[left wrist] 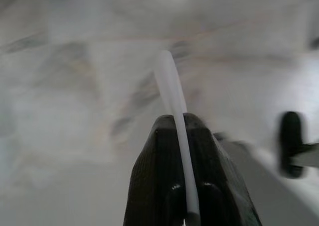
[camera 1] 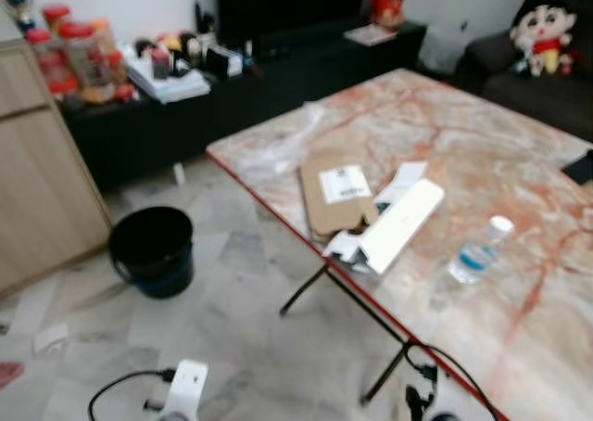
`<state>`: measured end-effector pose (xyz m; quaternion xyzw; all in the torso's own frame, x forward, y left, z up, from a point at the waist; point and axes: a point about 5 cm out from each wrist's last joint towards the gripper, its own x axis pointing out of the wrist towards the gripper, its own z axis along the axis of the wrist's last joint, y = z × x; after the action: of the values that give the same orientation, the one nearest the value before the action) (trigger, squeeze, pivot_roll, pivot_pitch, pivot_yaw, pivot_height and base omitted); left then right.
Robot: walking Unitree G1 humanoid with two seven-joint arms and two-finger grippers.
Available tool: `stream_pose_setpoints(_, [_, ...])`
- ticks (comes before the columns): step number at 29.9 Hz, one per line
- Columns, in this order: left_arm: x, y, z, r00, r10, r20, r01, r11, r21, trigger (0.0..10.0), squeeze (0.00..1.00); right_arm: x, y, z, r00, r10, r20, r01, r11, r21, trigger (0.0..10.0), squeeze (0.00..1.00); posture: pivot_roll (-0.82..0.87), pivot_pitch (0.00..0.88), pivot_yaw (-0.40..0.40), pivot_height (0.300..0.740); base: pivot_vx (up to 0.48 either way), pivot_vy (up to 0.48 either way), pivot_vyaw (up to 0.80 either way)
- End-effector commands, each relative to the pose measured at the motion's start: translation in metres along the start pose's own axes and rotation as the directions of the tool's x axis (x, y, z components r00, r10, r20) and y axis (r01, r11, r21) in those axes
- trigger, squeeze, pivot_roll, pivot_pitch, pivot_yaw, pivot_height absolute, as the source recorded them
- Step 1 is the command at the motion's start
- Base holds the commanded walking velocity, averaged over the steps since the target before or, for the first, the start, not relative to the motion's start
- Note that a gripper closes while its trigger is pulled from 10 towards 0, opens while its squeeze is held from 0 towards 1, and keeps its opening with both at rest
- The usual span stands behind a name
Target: Picking trash to rubbish bin
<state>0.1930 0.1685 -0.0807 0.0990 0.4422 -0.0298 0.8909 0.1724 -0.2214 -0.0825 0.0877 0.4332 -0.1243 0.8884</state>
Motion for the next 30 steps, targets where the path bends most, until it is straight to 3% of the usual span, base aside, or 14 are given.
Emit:
stream_pose_setpoints(1, [-0.001, 0.007, -0.008, 1.0, 0.012, -0.028, -0.012, 1.0, -0.004, 10.0, 0.0, 0.0, 0.003, 0.0, 1.0, 0.01, 0.003, -0.01, 1.0, 0.001, 10.0, 0.0, 0.17, 0.0, -0.093, 0.74, 0.0, 0.0, 0.0])
stream_pose_setpoints(22, [-0.002, 0.007, -0.01, 1.0, 0.005, -0.029, -0.006, 1.0, -0.006, 10.0, 0.0, 0.002, 0.03, -0.005, 0.999, 0.036, -0.029, -0.036, 0.999, -0.015, 10.0, 0.0, 0.17, 0.0, -0.093, 0.74, 0.0, 0.0, 0.0])
stream_pose_setpoints(28, [-0.002, 0.007, -0.01, 1.0, 0.004, -0.03, -0.004, 1.0, -0.011, 10.0, 0.0, 0.0, 0.025, -0.011, 0.999, 0.036, -0.027, -0.036, 0.999, -0.013, 10.0, 0.0, 0.17, 0.0, -0.093, 0.74, 0.0, 0.0, 0.0])
stream_pose_setpoints(30, [-0.002, 0.006, -0.01, 1.0, 0.003, -0.029, -0.003, 1.0, -0.014, 10.0, 0.0, -0.003, 0.012, -0.016, 0.999, 0.027, -0.027, -0.028, 1.0, -0.011, 10.0, 0.0, 0.17, 0.0, -0.093, 0.74, -0.244, 0.0, 0.0])
